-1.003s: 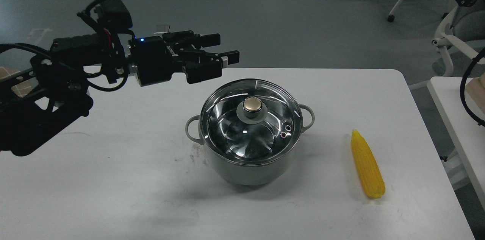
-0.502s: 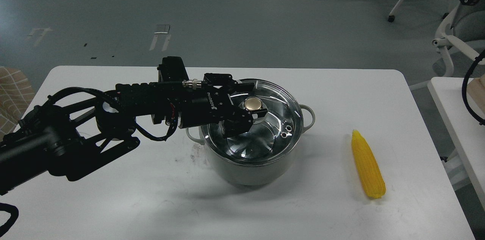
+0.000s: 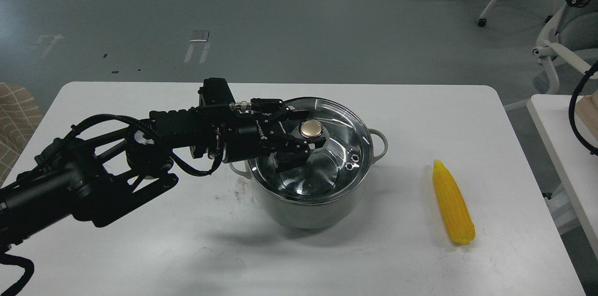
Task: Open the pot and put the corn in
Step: 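Lower the left gripper onto the glass lid knob and grasp it, then lift the glass lid off the pot and set it down beside the pot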
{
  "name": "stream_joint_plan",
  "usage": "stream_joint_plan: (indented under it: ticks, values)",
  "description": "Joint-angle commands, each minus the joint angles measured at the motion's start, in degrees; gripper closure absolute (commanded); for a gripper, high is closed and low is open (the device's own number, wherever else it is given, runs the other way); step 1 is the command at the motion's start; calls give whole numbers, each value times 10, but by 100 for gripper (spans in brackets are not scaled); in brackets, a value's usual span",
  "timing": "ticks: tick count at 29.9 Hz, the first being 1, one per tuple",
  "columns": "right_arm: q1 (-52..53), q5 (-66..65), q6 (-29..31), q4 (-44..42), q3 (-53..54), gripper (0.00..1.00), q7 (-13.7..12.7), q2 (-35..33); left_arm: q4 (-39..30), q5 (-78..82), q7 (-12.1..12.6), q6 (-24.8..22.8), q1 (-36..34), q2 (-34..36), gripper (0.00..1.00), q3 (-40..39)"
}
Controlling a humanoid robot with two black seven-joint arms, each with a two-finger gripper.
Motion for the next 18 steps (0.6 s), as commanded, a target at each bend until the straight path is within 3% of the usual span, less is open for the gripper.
stream_joint_plan:
  ticks: [1, 2, 4, 10, 18]
  values:
    - [0, 0, 0, 0, 0, 0, 0, 1, 5, 0, -1, 0, 1, -5, 48, -1]
    - [0, 0, 0, 0, 0, 0, 0, 1, 5, 0, -1, 0, 1, -5, 48, -1]
    - [0, 0, 0, 0, 0, 0, 0, 2, 5, 0, -2, 0, 2, -5, 58, -1]
    - [0, 0, 0, -1, 0, 0, 0, 4, -8, 0, -6, 0, 0, 3, 76, -6]
    - [-1, 0, 0, -2, 0, 0, 0, 4, -64, -13, -9, -2, -8, 53, 82, -63]
